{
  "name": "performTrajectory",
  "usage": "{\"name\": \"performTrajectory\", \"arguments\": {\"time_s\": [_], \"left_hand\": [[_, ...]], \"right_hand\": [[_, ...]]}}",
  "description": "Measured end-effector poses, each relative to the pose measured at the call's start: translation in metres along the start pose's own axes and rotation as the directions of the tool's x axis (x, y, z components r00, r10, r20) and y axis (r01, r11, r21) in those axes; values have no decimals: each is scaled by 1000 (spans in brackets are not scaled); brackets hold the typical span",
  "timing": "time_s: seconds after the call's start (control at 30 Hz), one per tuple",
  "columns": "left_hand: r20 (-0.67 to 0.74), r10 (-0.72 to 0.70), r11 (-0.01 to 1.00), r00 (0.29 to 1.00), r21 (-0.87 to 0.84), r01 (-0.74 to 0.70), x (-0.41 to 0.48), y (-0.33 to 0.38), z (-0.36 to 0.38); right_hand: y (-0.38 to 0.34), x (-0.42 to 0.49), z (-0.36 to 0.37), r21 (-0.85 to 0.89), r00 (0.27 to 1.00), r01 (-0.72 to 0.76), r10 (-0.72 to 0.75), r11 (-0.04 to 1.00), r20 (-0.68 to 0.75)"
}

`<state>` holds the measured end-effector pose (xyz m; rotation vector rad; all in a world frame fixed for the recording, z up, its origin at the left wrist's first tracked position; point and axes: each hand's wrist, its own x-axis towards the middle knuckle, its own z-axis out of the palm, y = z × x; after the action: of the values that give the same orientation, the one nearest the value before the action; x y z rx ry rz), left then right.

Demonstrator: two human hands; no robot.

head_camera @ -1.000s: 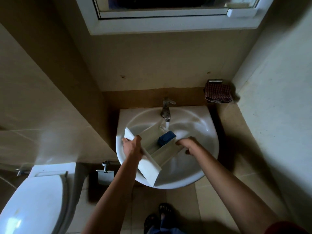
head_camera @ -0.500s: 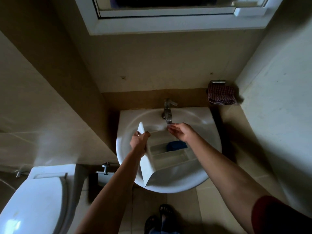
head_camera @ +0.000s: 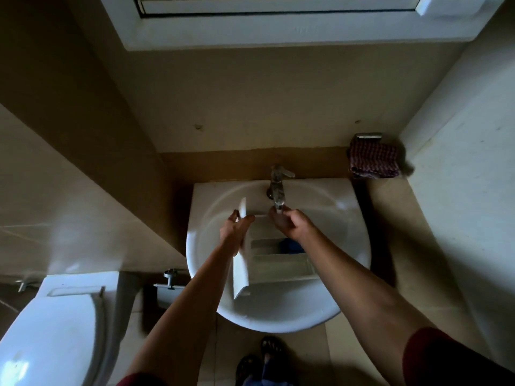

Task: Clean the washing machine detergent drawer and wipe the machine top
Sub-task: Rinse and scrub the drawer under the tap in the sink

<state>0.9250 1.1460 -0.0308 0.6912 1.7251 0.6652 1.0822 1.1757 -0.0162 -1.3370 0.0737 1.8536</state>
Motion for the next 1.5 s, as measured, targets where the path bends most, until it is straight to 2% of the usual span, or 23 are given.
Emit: {"name": "performTrajectory", "arguments": {"time_s": [0.1,0.17,0.23,0.3,0.37,0.43,0.5,0.63,0.67,0.7,0.73,0.77,0.83,0.9,0.97,1.0,1.03,1.1,1.13,1.2,1.37,1.4,1.5], "left_hand": [[46,9,1000,999,-11,-8,4,-3,5],[72,34,999,997,-19,-33,6,-5,7],[109,93,995,990,-38,-90,5,-6,7],[142,142,989,980,-56,-135,4,-8,6],[185,164,986,969,-54,-157,5,-9,5],[212,145,989,967,-35,-141,5,-8,3],[224,161,987,961,-37,-156,7,-10,1],[242,172,985,955,-41,-166,8,-11,-1],[255,172,985,952,-48,-165,9,-12,0],[266,172,985,948,-50,-165,10,-12,1],[265,166,986,950,-53,-157,11,-13,3],[254,152,988,955,-62,-141,11,-13,3],[235,127,991,964,-80,-111,11,-11,4],[252,115,991,961,-94,-95,11,-11,3],[269,126,987,955,-128,-94,11,-12,4],[269,121,987,956,-139,-85,10,-12,5],[265,108,988,958,-138,-73,9,-12,5],[258,88,991,962,-120,-59,8,-9,5],[254,79,992,964,-115,-52,8,-9,5],[240,64,993,969,-113,-37,7,-7,5],[244,45,996,969,-80,-26,3,-3,6],[238,44,998,970,-58,-30,3,-4,5],[235,50,999,971,-29,-44,3,-5,4]], "right_hand": [[14,2,4,14,994,-9,8,1000,108],[20,-8,7,-159,964,-18,59,987,260],[23,-11,3,-358,942,37,87,933,323],[20,-10,0,-431,976,111,-17,896,215],[17,-1,-4,-321,992,123,-107,939,66],[16,4,-2,-193,995,103,-102,976,13],[17,9,0,-175,992,108,-118,979,-47],[12,7,3,-27,983,173,-174,985,-64],[12,7,3,-63,983,173,-176,983,-47],[16,5,1,-188,982,180,-187,966,-21],[22,3,0,-377,977,205,-211,903,26],[30,-2,-3,-561,967,250,-237,789,97],[44,-13,-12,-778,886,457,-300,430,355],[54,-17,-20,-748,704,664,-338,3,624],[58,-13,-22,-601,525,680,-292,-421,799],[60,-12,-20,-540,514,626,-222,-563,828],[62,-11,-18,-517,570,569,-146,-640,808],[68,-11,-17,-525,730,460,-31,-715,682],[70,-12,-18,-523,767,438,1,-731,642],[75,-19,-24,-505,783,439,42,-743,620],[88,-43,-44,-521,756,542,112,-659,645],[90,-48,-49,-499,728,562,108,-659,677],[97,-63,-70,-384,577,641,86,-665,812]]}}
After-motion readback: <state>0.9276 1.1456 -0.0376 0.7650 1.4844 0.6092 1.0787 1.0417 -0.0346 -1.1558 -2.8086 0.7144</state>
